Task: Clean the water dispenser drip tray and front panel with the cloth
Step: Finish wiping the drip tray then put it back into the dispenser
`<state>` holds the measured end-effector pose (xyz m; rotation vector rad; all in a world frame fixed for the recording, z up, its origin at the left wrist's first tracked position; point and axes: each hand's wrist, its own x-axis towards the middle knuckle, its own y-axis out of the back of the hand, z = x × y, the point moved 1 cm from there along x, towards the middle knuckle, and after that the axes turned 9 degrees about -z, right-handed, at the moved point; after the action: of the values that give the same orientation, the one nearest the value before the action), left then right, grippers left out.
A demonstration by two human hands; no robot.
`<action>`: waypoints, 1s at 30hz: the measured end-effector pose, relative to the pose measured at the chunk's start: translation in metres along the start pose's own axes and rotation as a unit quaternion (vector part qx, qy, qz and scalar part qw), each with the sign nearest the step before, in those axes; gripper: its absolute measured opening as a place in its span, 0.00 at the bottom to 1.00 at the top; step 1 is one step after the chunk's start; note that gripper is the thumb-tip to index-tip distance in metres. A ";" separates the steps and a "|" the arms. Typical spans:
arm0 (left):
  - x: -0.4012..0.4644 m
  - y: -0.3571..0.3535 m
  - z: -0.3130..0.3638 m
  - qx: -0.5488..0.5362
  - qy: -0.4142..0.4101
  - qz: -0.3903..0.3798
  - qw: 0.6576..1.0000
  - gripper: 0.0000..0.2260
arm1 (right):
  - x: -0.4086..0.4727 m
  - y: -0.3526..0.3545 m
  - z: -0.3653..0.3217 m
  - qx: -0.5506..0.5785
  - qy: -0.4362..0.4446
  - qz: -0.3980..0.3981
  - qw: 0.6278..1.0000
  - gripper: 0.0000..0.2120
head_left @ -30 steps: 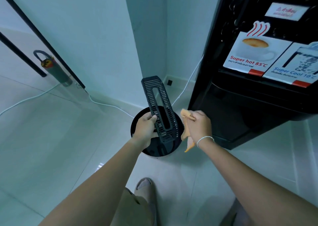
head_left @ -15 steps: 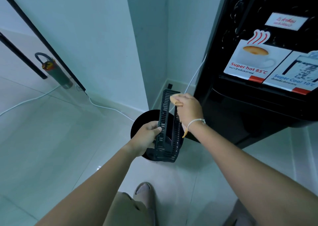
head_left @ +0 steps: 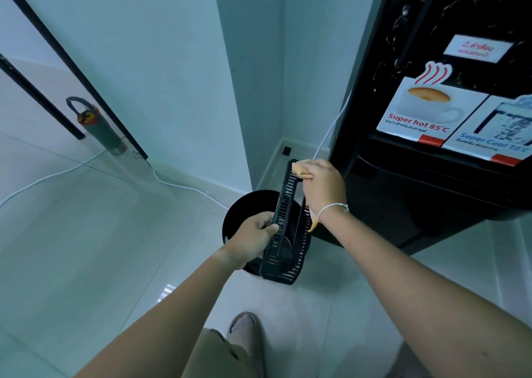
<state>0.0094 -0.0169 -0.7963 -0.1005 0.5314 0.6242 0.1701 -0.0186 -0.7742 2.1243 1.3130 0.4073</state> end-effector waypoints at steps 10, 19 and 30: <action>0.002 0.015 0.013 -0.076 -0.019 0.022 0.997 0.12 | -0.066 -0.031 0.010 -0.075 0.129 -0.056 0.987 0.23; -0.004 0.020 0.014 -0.083 -0.024 0.020 0.996 0.14 | -0.001 0.004 0.005 0.433 -0.194 -0.036 0.880 0.08; 0.009 0.021 0.018 -0.194 -0.009 0.080 0.978 0.11 | -0.034 -0.004 0.024 0.451 -0.213 -0.205 0.842 0.11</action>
<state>0.0114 0.0094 -0.7842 -0.4236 0.3956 0.8820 0.1642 -0.0556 -0.7940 2.2871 1.8074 -1.0066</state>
